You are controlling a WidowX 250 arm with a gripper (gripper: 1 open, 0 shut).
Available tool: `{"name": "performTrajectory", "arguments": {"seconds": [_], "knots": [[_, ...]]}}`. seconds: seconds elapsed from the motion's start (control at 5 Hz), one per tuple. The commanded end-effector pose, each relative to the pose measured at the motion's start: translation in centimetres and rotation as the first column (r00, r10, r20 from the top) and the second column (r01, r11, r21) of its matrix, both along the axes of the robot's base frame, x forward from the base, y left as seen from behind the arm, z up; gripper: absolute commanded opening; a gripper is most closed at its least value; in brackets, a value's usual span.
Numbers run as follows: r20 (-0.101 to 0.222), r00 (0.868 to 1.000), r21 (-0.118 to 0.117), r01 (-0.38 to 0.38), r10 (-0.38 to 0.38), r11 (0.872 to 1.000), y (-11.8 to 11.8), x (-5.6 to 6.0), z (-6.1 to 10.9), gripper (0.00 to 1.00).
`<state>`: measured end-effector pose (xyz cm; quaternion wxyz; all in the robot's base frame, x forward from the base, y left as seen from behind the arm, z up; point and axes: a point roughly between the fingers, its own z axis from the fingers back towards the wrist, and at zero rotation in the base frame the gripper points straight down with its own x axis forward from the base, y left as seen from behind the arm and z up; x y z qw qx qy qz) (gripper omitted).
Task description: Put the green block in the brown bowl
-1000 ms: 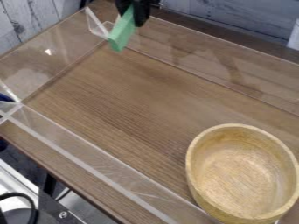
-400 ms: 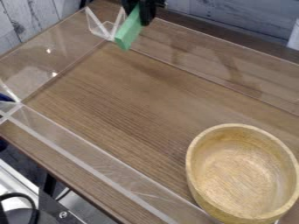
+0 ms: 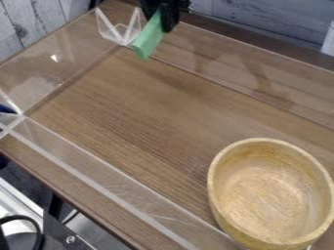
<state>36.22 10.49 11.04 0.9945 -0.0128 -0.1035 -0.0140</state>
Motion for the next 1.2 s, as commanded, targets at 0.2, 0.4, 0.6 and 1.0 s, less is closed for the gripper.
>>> {"name": "performTrajectory", "arguments": {"seconds": [0.2, 0.4, 0.6, 1.0], "knots": [[0.124, 0.992, 0.017, 0.036, -0.038, 0.999, -1.7, -0.3, 4.9, 0.00], [0.129, 0.989, 0.007, 0.074, -0.075, 0.997, -3.3, -0.7, 5.3, 0.00], [0.136, 0.988, 0.011, 0.066, -0.067, 0.998, -2.4, 0.3, 5.0, 0.00], [0.113, 0.987, 0.007, 0.117, -0.117, 0.993, -3.9, -1.0, 4.2, 0.00]]}}
